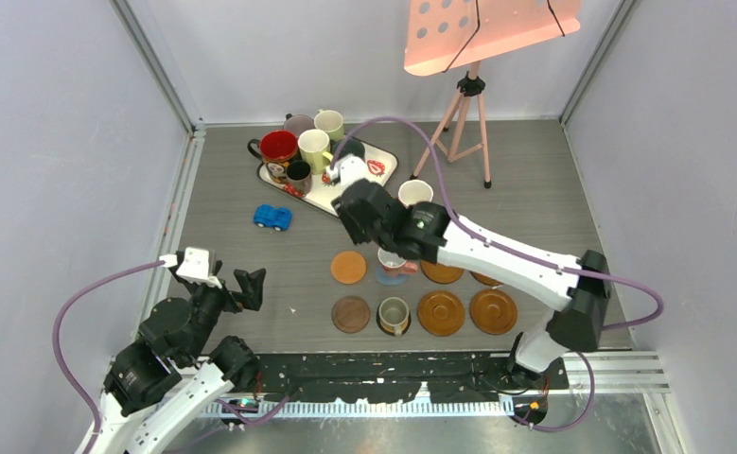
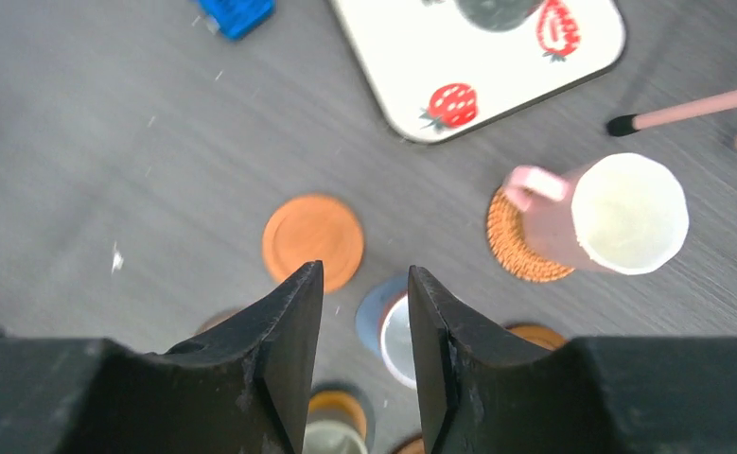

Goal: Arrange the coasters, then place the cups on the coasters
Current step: Place the cup on the coaster, then pick up the cup from the tray.

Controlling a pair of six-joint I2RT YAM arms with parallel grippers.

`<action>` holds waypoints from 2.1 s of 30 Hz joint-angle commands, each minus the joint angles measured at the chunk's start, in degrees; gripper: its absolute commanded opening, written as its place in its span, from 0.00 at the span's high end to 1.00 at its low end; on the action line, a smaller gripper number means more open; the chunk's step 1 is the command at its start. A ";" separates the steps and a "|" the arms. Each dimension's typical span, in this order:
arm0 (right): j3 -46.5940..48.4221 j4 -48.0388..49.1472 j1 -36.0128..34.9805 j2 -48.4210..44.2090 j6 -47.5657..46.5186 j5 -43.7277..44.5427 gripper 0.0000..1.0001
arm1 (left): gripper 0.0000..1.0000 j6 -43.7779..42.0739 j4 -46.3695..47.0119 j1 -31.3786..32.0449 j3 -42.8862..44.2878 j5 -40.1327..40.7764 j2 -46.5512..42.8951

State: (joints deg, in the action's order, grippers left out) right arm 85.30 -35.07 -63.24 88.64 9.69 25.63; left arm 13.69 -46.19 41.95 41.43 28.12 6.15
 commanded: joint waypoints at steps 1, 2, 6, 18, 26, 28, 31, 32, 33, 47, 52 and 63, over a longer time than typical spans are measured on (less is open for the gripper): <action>8.35 4.11 5.40 7.31 6.09 4.07 0.55 | 0.01 0.37 -0.24 0.15 1.53 1.06 0.11; 9.82 4.21 6.79 10.27 6.78 4.43 0.54 | 0.01 0.37 -0.17 0.15 1.36 1.10 -0.09; 18.84 4.14 9.88 19.75 9.19 7.02 0.53 | 0.01 0.33 1.02 0.15 0.52 1.00 -1.11; 41.55 7.19 16.52 40.82 13.89 15.30 0.51 | 0.01 -0.25 2.11 0.15 -0.03 -0.73 -1.41; 45.62 9.21 19.99 47.04 18.18 17.41 0.51 | 0.01 -0.25 2.33 0.15 -0.25 -0.85 -2.53; 45.75 9.89 20.99 47.87 19.31 16.34 0.51 | 0.01 -0.25 2.52 0.15 -0.32 -0.91 -2.68; 45.70 11.60 22.39 48.76 19.98 14.04 0.51 | 0.01 -0.25 2.65 0.15 -0.38 -1.27 -2.65; 45.71 12.55 22.79 49.16 20.03 12.96 0.51 | 0.01 -0.25 2.61 0.15 -0.38 -1.33 -2.51; 45.78 13.00 22.98 49.30 20.11 12.39 0.51 | 0.01 -0.31 2.60 0.15 -0.38 -1.36 -2.41; 48.50 16.42 25.97 53.95 24.93 3.92 0.51 | 0.01 -0.51 2.47 0.15 -0.38 -1.22 -1.01; 48.42 16.49 26.23 54.95 26.82 2.98 0.51 | 0.01 -0.51 2.39 0.15 -0.30 -1.07 -0.84; 50.23 14.02 26.40 56.28 25.37 3.76 0.53 | 0.01 -0.27 2.08 0.15 -0.21 -0.09 -1.56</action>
State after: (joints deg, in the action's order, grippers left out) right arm 132.35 -21.28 -36.91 145.88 35.03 27.79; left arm 13.45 -46.06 41.95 41.21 27.40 4.45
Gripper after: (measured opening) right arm 0.486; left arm 0.992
